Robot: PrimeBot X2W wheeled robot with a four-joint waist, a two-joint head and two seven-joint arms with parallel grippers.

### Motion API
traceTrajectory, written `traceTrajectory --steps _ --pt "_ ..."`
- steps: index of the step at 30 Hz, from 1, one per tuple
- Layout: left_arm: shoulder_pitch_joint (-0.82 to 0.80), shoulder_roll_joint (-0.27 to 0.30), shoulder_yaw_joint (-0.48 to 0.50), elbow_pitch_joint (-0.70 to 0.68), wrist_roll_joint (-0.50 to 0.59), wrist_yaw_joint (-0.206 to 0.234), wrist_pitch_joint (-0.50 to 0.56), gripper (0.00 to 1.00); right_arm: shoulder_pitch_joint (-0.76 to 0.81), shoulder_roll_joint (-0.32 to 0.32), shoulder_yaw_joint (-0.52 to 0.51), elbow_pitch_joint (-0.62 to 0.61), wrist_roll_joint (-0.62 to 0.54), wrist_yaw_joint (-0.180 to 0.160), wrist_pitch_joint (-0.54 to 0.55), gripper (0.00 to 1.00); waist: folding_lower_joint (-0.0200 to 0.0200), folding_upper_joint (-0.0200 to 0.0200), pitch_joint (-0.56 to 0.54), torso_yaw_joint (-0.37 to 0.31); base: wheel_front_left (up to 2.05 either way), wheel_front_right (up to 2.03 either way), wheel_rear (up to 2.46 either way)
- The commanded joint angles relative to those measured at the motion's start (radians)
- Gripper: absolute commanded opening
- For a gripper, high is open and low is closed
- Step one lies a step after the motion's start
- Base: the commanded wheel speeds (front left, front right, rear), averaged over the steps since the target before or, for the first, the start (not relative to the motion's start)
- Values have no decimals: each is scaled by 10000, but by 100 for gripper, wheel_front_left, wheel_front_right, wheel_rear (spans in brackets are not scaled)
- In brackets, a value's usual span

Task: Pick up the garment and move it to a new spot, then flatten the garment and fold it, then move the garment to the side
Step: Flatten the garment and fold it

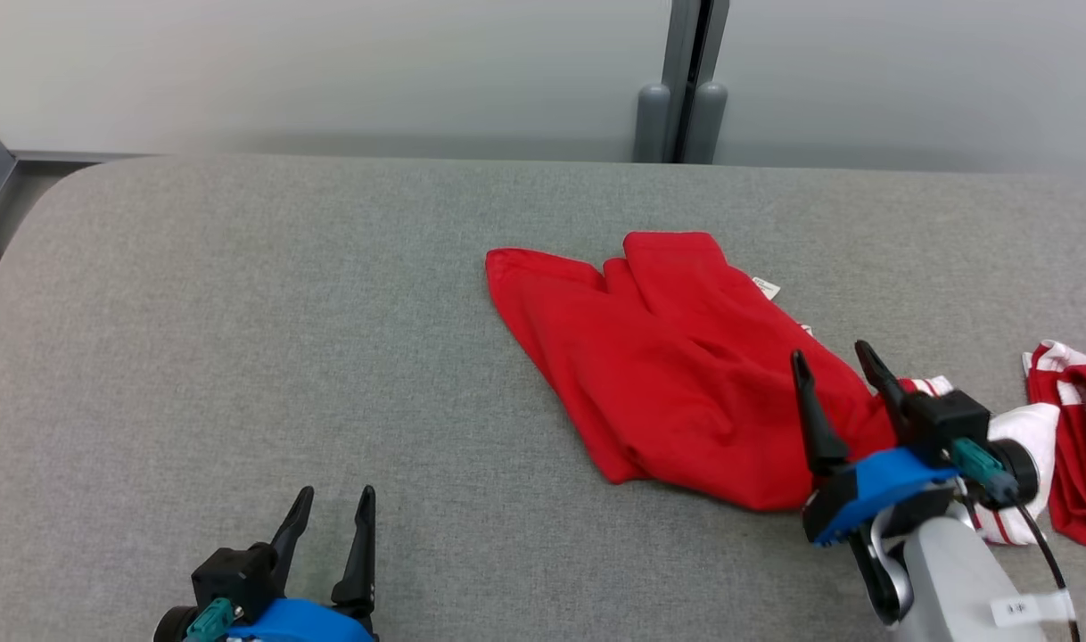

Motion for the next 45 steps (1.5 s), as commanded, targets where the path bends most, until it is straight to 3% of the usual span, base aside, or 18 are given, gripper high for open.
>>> traceTrajectory --steps 1,7,20,21,22,23,29,35,41,45 --pt "-139 69 -55 -44 -53 -18 -26 100 -256 -41 33 101 -79 4 -4 100 0 -2 104 84 0 0 0" --pt "-474 266 -417 -103 -304 -18 -26 100 -1890 -46 -53 1780 -496 3 80 100 0 -2 682 582 0 0 0" --pt "-1141 611 -910 -144 -968 -18 -26 100 -4142 -43 -2068 4085 -2684 4 1026 100 0 -2 1817 1748 0 0 0" --pt "-1158 619 -926 -143 -988 -18 -26 100 -4169 -48 -2115 4205 -2751 4 993 66 0 -2 1853 1760 0 0 0" --pt "-1200 622 -934 -148 -996 -18 -26 100 -4184 -48 -2144 4331 -2768 4 961 40 0 -2 1881 1761 0 0 0" --pt "-1244 629 -934 -153 -1029 -18 -26 100 -4206 -46 -2165 4462 -2776 4 942 0 0 -2 1905 1755 0 0 0" --pt "-1393 649 -1006 -215 -1050 -18 -26 100 -4417 -49 -2253 4756 -2811 3 401 0 0 -2 1980 1611 0 0 0" --pt "-1381 660 -1058 -286 -998 -18 -26 100 -4832 -37 -1793 3629 -2271 4 -21 0 0 -2 1795 1464 0 0 0" --pt "-1135 563 -1031 -165 -935 -18 -24 100 -4225 -23 415 482 -1030 4 -15 0 0 -2 1295 1504 0 0 0" --pt "-952 468 -1001 -47 -848 -18 -24 100 -3532 -34 2286 -566 -1038 4 -14 0 0 -2 836 1608 0 0 0"
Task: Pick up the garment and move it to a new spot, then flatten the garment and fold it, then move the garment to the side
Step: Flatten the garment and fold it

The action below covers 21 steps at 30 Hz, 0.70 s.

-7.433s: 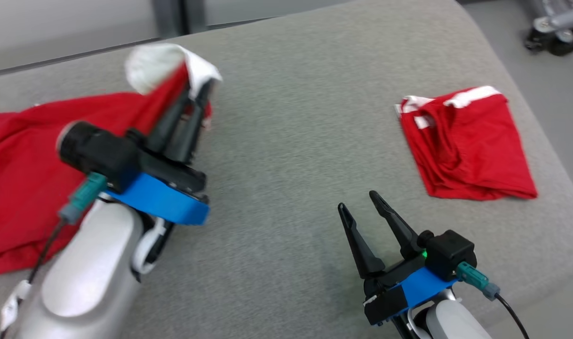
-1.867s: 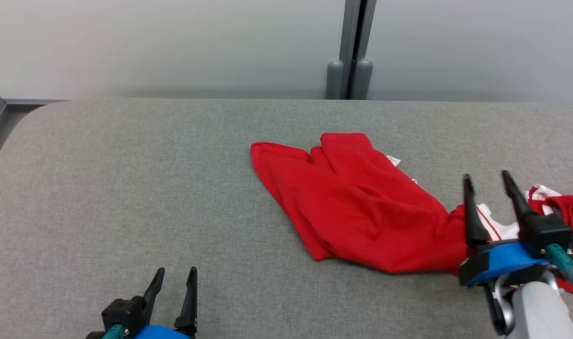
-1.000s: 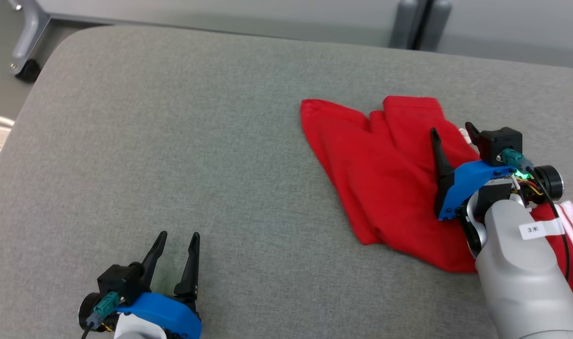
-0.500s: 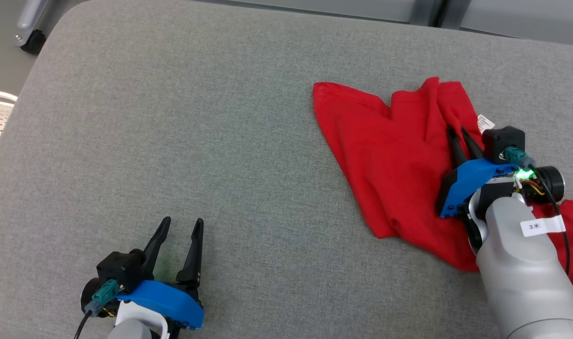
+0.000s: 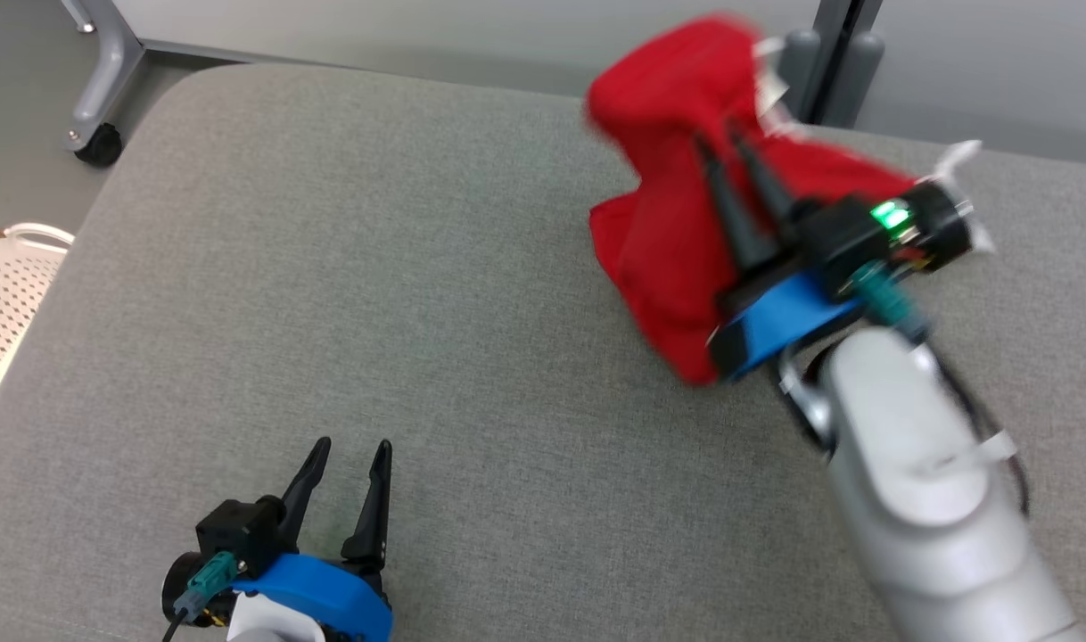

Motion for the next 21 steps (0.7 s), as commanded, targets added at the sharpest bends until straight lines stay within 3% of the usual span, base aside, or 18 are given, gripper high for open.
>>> traceTrajectory --steps 1,2,3,4,8,11,21 --pt "136 -39 23 61 77 -18 -25 100 580 -23 805 -224 -41 4 -34 11 1 1 -254 -2 0 0 0" --pt "199 -63 51 89 99 -18 -25 100 900 -26 1242 -182 59 4 -34 36 1 1 -350 23 0 0 0" --pt "263 -79 83 118 126 -18 -25 100 1213 -31 1590 -93 268 3 -33 51 1 1 -422 36 0 0 0" --pt "320 -102 100 135 152 -18 -24 100 1535 -42 2072 47 514 4 -31 100 1 1 -499 50 0 0 0" --pt "483 -140 270 211 245 -18 -27 100 2473 -37 3622 618 1442 3 -34 100 1 1 -683 -26 0 0 0" --pt "587 -173 417 166 314 -18 -25 100 2953 -36 4235 807 1935 3 -34 100 1 1 -735 -221 0 0 0" --pt "-418 -55 856 -405 102 -19 -25 100 3469 -28 2947 563 2034 4 -35 100 1 1 -629 -1309 0 0 0"
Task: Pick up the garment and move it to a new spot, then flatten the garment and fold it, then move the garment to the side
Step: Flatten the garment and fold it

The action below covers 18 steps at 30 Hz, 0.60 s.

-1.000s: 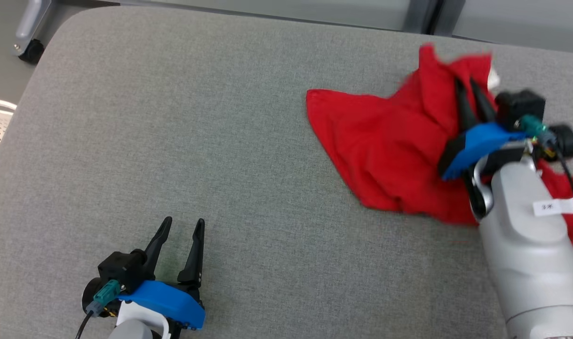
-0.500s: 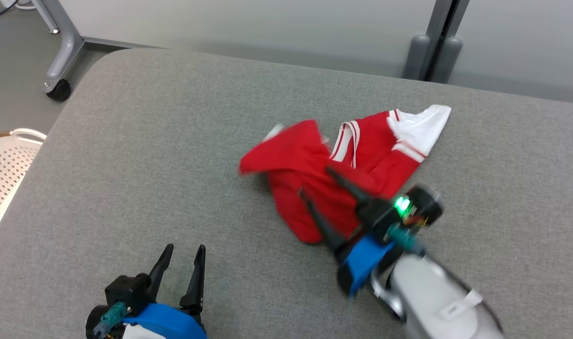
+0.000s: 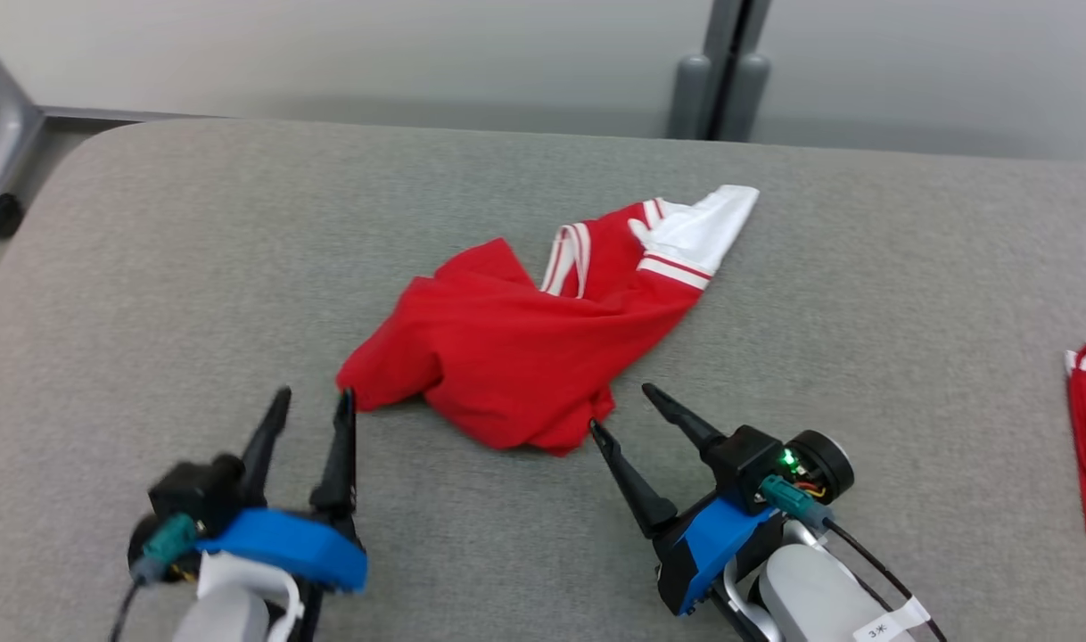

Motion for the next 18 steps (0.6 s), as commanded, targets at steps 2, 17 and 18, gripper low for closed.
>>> traceTrajectory --steps 2,17,18 --pt "-596 137 188 -7 -256 -19 -25 100 226 -37 -174 -154 -105 4 -35 100 0 1 31 -355 0 0 0" --pt "-3554 1467 -1294 2996 -3238 -19 462 100 476 -37 -578 -662 -222 4 -35 100 0 1 785 -1842 0 0 0" --pt "-3568 1477 -1628 3140 -3404 -19 576 100 494 -37 -626 -701 -219 4 -35 100 0 1 815 -1880 0 0 0"
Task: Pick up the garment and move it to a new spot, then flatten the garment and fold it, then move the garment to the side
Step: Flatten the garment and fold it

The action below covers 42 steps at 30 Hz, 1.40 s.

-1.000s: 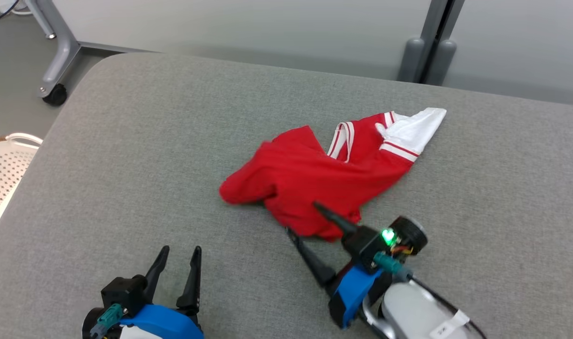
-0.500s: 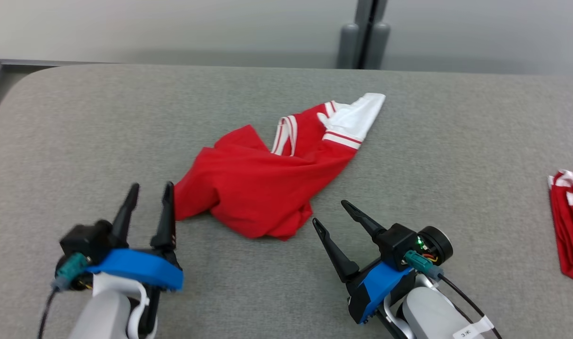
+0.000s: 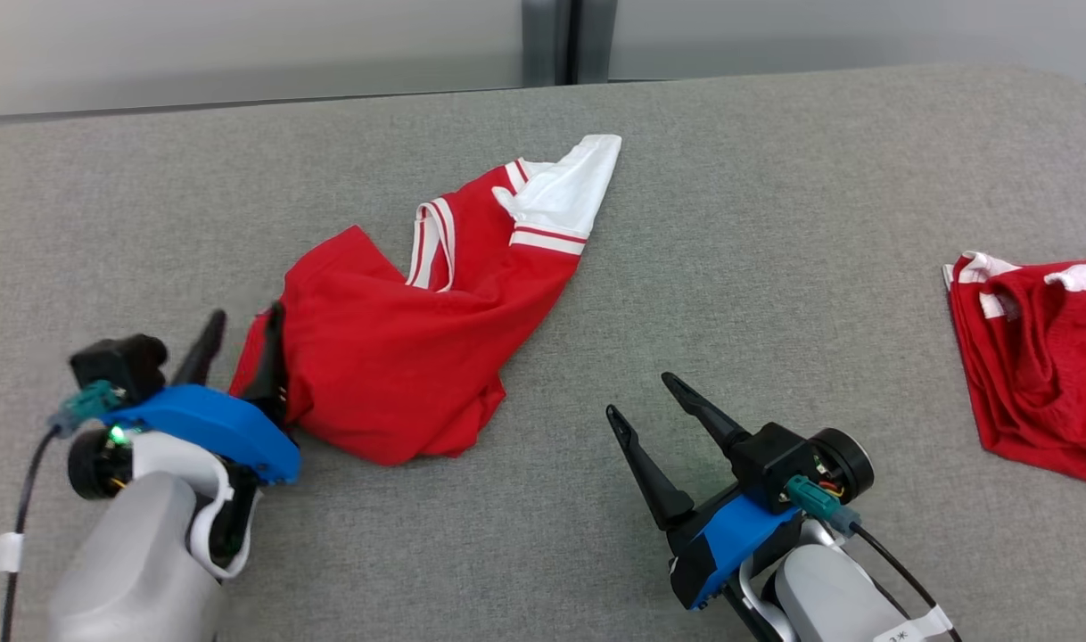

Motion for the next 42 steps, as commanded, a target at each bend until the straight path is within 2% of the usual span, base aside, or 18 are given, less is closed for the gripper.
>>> traceTrajectory --steps 1,8,14,15,16,17,23,27,31,37,42 --pt "-56 24 -102 55 -98 -19 17 100 153 -31 -17 -41 -11 4 -33 100 -1 0 4 -17 0 0 0" --pt "251 143 -1699 1079 -558 -19 -133 100 211 -32 -174 -137 -41 4 -34 100 -1 0 101 -40 0 0 0" --pt "102 5 -2109 1869 -622 6 -493 100 90 -32 -181 -185 55 4 -34 100 -1 0 172 53 0 0 0" --pt "41 -4 -2162 1904 -573 6 -535 86 86 -34 -165 -186 73 4 -34 100 -1 0 170 65 0 0 0" --pt "2 -25 -2179 1886 -557 6 -563 19 80 -34 -153 -181 77 4 -34 100 -1 0 163 75 0 0 0" --pt "-73 -9 -2196 1824 -487 4 -599 0 79 -34 -153 -169 91 4 -34 100 -1 0 142 84 0 0 0" --pt "3 136 -855 200 564 -3 -671 0 250 -34 -339 -32 106 4 -34 100 -1 0 -124 267 0 0 0" --pt "446 -89 223 -1358 1648 -3 -674 0 368 -32 -548 131 163 4 -34 100 -1 0 -461 482 0 0 0" --pt "940 -413 774 -3147 2590 -3 -677 0 520 -34 -619 262 359 4 -34 100 -1 0 -879 724 0 0 0" --pt "2139 -634 482 -5128 3669 -3 -674 0 757 -34 -809 469 599 4 -34 100 -1 0 -1467 1112 0 0 0" --pt "3335 -467 -23 -4869 4018 -5 -677 0 870 -34 -836 557 629 4 -34 100 -1 0 -1560 1335 0 0 0"
